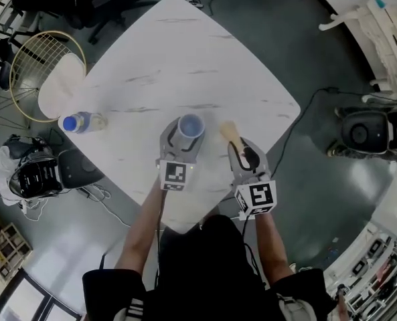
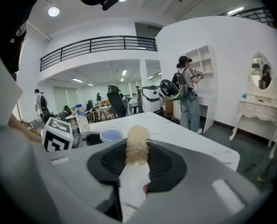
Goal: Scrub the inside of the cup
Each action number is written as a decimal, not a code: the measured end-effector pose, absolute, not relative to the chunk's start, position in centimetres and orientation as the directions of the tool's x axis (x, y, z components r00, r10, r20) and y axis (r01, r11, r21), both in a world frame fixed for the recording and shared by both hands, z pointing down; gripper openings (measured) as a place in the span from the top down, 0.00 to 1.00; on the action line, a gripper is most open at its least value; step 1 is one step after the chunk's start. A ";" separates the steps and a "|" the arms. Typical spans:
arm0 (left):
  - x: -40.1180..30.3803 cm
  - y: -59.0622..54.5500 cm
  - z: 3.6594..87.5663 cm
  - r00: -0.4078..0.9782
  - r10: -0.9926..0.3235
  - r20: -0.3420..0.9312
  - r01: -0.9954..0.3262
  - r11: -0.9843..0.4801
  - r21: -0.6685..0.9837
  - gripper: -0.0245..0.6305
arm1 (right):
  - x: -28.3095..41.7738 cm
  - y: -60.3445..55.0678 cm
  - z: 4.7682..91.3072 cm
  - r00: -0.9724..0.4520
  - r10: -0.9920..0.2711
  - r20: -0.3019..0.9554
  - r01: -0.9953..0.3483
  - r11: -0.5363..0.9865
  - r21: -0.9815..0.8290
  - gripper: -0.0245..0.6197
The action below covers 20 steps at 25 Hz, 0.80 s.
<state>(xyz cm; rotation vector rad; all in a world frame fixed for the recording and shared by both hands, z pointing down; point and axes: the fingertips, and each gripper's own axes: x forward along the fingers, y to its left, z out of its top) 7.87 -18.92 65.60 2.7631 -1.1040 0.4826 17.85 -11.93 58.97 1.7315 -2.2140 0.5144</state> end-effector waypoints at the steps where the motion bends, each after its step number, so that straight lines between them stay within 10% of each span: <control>1: 8.0 -19.0 65.8 0.683 -0.647 0.339 -0.688 -0.725 0.001 0.48 | 17.9 -11.9 59.1 -0.238 -0.869 0.433 -0.971 0.214 -0.105 0.80; 20: 8.2 -18.6 68.4 0.671 -0.622 0.404 -0.684 -0.729 0.013 0.34 | 17.7 -11.7 60.4 -0.268 -0.850 0.454 -0.963 0.238 -0.124 0.80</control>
